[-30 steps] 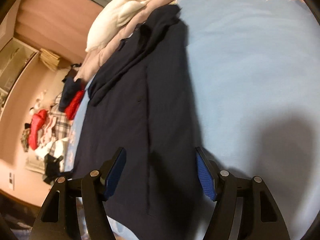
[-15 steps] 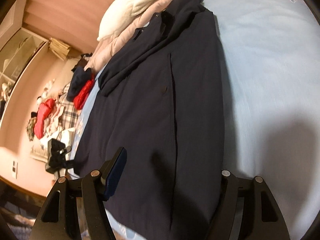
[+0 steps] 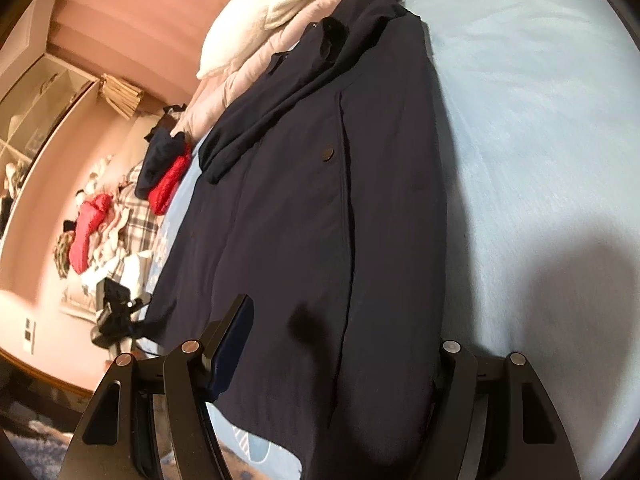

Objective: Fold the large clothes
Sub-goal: 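Move both tools to the jacket hem and grasp it with both, then lift the hem with both tools and fold it toward the collar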

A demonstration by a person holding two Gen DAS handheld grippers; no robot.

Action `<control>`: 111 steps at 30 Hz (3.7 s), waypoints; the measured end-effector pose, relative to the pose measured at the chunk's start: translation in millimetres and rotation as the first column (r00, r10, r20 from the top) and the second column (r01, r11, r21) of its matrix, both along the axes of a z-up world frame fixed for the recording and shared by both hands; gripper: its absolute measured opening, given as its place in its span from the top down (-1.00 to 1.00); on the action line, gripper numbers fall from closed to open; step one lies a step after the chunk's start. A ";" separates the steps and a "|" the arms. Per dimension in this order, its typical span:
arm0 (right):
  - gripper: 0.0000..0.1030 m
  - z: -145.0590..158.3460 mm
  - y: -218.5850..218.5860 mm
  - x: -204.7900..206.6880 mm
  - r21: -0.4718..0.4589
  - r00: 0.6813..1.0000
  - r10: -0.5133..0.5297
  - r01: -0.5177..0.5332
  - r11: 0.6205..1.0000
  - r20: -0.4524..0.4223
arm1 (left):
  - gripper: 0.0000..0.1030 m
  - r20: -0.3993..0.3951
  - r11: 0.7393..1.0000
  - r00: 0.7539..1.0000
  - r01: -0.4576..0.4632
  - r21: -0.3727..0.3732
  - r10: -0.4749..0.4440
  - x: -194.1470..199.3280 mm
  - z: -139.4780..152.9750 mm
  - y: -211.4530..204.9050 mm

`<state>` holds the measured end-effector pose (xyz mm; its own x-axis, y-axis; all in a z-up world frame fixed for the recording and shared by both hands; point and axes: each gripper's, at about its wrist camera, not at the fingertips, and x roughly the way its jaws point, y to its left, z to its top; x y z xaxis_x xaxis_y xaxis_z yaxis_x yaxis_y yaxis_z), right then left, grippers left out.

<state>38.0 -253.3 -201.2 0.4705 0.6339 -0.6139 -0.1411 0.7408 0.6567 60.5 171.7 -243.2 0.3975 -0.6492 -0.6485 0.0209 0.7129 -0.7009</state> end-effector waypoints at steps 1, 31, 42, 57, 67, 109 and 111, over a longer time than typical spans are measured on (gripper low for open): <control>-0.38 0.3 1.2 -0.1 -0.004 1.000 -0.003 0.003 1.000 0.003 | -0.68 0.009 1.000 1.000 -0.002 0.017 0.002 -1.1 0.7 -2.3; 0.42 -2.3 1.7 -12.2 -0.086 0.994 -0.101 0.104 0.991 0.032 | 0.24 0.086 0.927 0.996 -0.048 0.372 0.018 -11.3 2.2 -24.4; 0.52 -2.1 2.5 -14.2 -0.069 0.992 -0.120 0.123 0.990 0.042 | 0.34 0.095 0.924 0.995 -0.076 0.374 0.044 -14.4 3.9 -23.8; 0.66 -2.6 5.0 -17.4 -0.048 0.989 -0.138 0.141 0.989 0.056 | 0.50 0.101 0.916 0.993 -0.100 0.389 0.065 -15.7 6.7 -25.8; 0.74 1.0 6.2 -19.3 -0.020 0.987 -0.145 0.147 0.989 0.069 | 0.75 0.118 0.925 0.990 -0.111 0.364 0.073 -18.1 14.0 -21.3; 0.90 91.7 2.6 -64.3 0.118 0.914 -0.096 0.053 0.992 0.394 | 0.90 0.359 0.999 0.933 -0.022 -0.049 0.038 -69.7 135.8 -1.2; 0.90 97.7 0.4 -70.2 0.120 0.907 -0.098 0.053 0.991 0.410 | 0.90 0.371 0.998 0.928 -0.008 -0.061 0.031 -76.1 144.4 -1.6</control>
<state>-32.2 -252.9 -103.5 0.7167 0.6361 -0.2860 -0.3636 0.6908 0.6250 -15.5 170.1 -98.9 0.6159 -0.6707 -0.4134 0.2745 0.6745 -0.6854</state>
